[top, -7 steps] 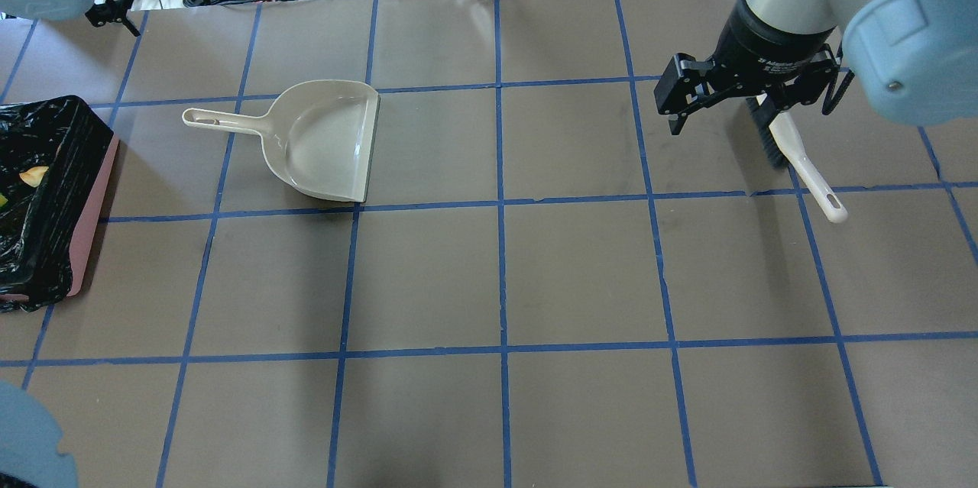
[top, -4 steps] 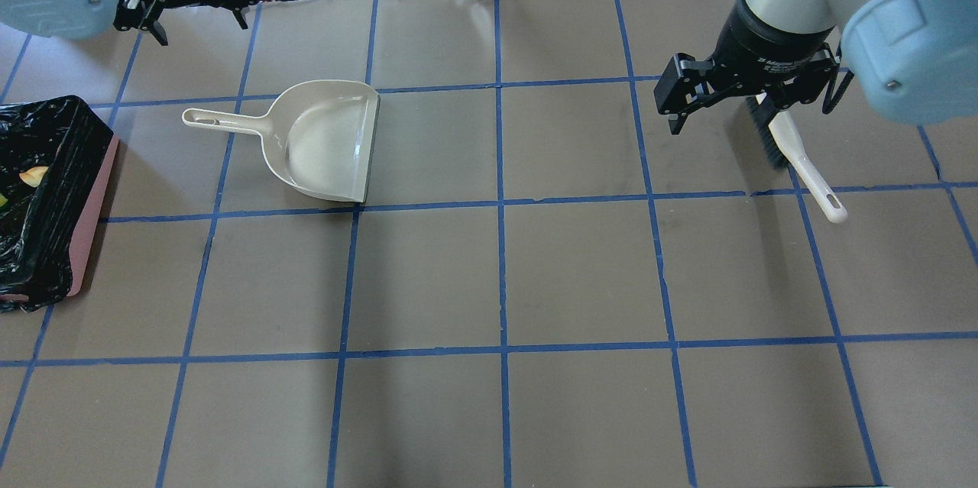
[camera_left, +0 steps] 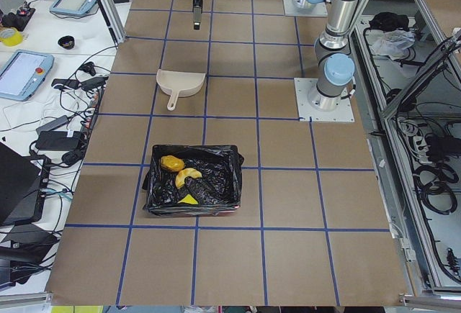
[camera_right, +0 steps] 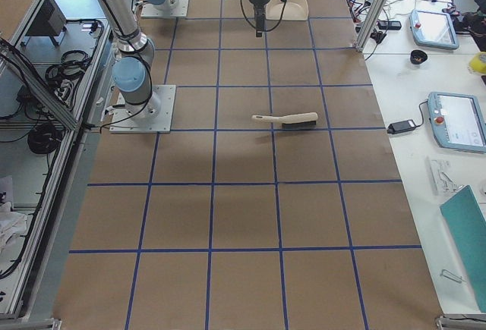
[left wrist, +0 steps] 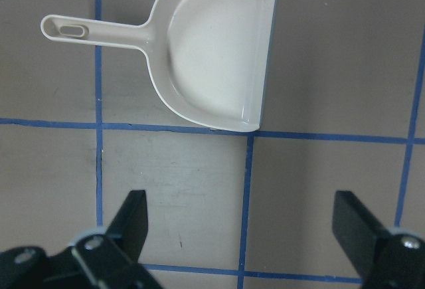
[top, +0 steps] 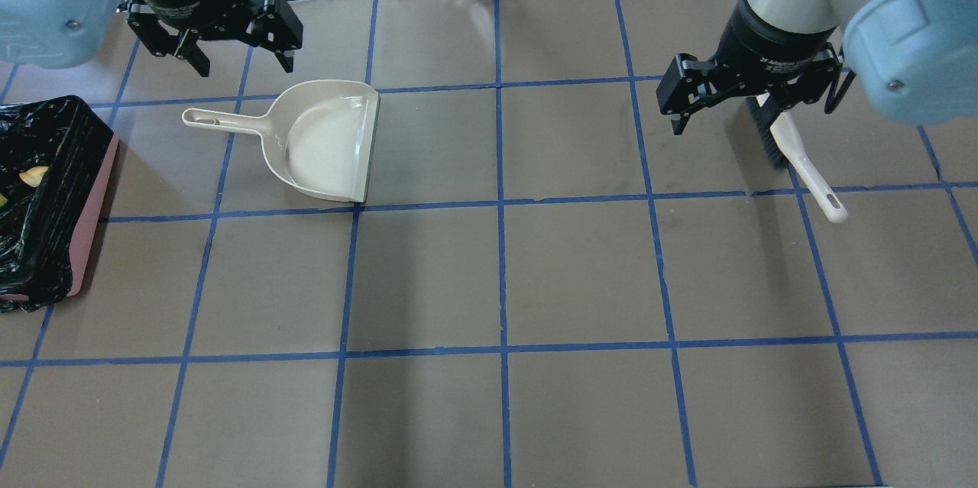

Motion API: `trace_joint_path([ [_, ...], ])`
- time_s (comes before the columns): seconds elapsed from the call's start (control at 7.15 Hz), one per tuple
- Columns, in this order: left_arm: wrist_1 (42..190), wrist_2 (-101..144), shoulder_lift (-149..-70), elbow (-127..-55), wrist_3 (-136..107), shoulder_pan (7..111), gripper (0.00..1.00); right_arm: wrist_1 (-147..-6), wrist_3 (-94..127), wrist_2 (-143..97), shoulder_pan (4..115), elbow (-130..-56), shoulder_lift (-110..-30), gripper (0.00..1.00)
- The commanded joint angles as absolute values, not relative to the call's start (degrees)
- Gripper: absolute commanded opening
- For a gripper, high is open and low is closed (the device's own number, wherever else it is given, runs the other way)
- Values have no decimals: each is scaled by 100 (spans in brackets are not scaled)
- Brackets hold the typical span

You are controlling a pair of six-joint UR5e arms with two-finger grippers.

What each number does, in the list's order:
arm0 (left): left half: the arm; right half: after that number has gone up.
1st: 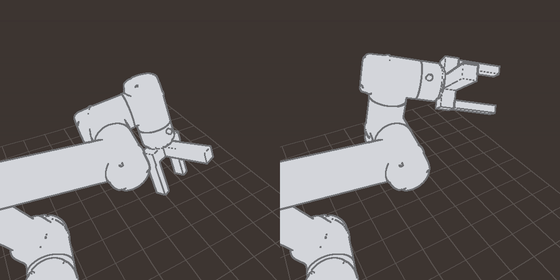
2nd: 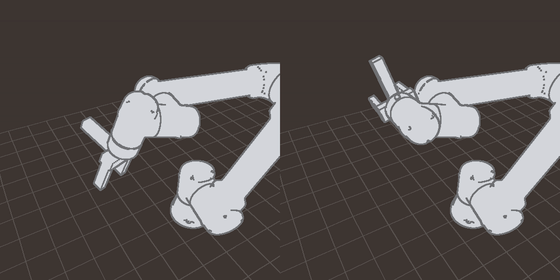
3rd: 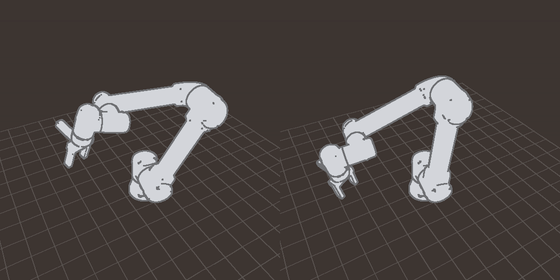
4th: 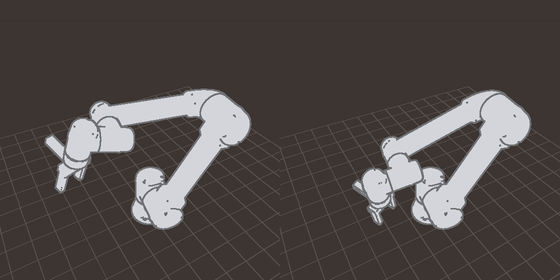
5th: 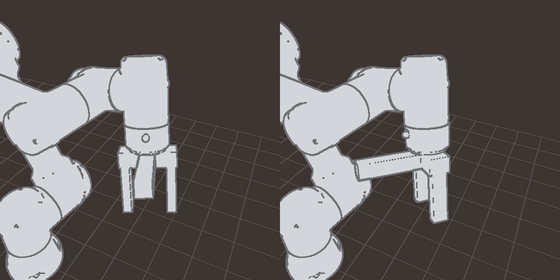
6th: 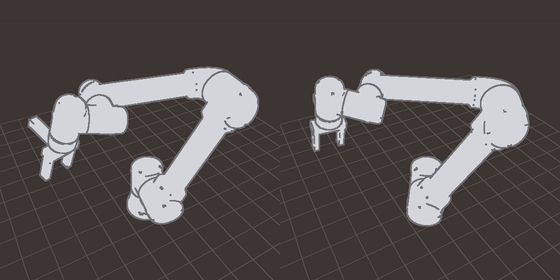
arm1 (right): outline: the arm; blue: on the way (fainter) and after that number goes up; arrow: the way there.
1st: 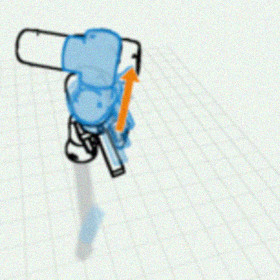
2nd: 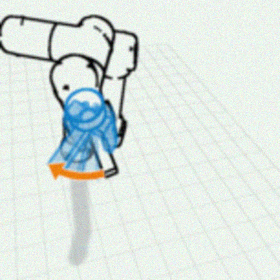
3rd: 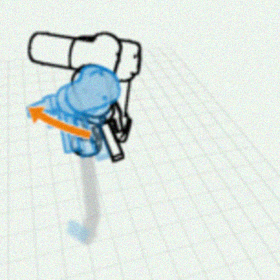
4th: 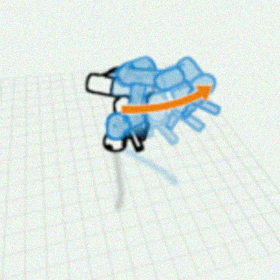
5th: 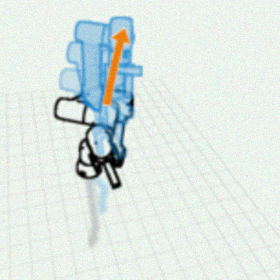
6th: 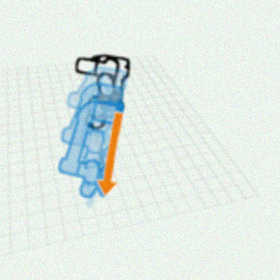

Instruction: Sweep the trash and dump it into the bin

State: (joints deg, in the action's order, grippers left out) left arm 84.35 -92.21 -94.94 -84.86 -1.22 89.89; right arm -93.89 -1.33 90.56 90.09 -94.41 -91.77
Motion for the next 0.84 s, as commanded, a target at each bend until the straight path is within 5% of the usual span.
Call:
trace_joint_path([
  [0.0, 8719, -9088, -9203, -8726, -9, 9201, 100, -9360, -176, 9088, 9009, -9448, -9176, 100],
  [0.7, 9167, -8965, -9044, -8789, 351, 9237, 98, -9360, -158, 9088, 9009, -9448, -9185, 100],
])
